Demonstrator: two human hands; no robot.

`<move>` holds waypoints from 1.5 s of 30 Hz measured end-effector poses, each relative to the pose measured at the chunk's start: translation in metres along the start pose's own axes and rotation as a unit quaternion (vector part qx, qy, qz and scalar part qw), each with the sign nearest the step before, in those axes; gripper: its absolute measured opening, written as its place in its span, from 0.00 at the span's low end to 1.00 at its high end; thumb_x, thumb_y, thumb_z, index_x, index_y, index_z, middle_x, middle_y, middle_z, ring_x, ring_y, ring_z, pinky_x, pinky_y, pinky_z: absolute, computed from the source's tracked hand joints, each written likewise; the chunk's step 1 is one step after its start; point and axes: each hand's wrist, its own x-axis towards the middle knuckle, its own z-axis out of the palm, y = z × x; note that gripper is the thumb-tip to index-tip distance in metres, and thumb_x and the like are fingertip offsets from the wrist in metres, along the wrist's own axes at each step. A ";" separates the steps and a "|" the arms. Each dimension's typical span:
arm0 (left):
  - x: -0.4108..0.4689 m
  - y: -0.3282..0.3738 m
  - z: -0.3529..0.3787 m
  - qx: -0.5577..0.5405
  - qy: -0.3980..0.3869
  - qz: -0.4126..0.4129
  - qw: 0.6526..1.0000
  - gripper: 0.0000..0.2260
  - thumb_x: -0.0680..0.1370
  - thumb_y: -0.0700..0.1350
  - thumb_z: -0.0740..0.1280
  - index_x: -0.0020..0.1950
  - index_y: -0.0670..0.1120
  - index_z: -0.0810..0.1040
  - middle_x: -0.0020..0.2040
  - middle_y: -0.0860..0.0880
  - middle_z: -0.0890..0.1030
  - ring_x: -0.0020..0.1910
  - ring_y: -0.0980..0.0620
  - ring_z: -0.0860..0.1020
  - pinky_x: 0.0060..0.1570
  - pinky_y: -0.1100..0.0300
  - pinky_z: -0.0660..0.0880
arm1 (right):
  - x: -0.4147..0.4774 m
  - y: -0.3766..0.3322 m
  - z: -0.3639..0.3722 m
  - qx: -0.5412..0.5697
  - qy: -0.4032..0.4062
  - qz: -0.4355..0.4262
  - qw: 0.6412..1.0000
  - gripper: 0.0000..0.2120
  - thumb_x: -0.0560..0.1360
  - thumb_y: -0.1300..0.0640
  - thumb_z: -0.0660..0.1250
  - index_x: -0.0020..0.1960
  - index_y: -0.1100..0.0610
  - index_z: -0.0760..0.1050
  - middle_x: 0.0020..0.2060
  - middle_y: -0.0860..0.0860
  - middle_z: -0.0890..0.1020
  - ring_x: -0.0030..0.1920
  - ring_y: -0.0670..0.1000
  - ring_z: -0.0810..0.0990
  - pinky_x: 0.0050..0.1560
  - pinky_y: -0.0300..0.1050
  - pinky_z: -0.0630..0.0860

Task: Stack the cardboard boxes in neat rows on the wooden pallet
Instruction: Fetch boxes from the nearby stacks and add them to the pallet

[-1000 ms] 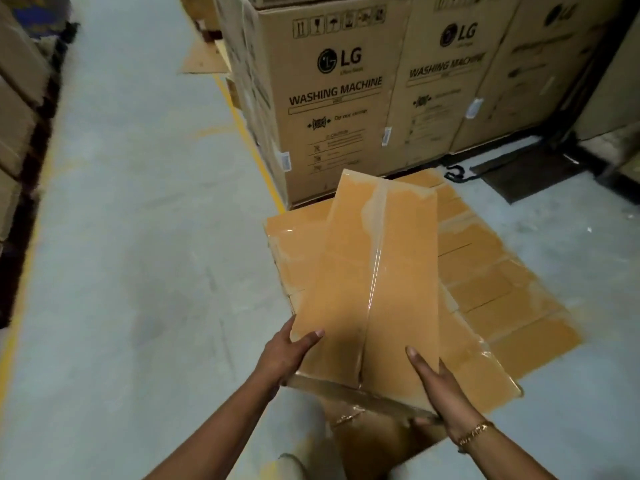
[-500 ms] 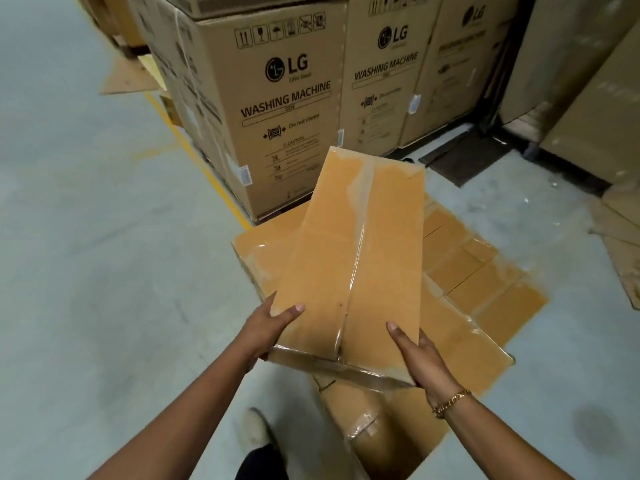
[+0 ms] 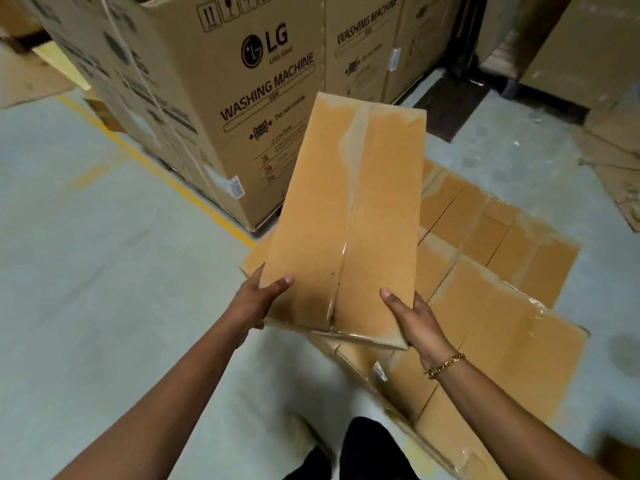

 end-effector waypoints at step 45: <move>0.428 -0.004 -0.246 0.162 -0.182 -0.056 0.968 0.31 0.69 0.60 0.78 0.70 0.53 0.77 0.58 0.52 0.84 0.57 0.47 0.81 0.48 0.51 0.80 | 0.216 0.001 0.383 0.095 0.156 0.255 0.950 0.35 0.76 0.43 0.73 0.78 0.51 0.65 0.55 0.43 0.79 0.53 0.45 0.79 0.57 0.36 0.75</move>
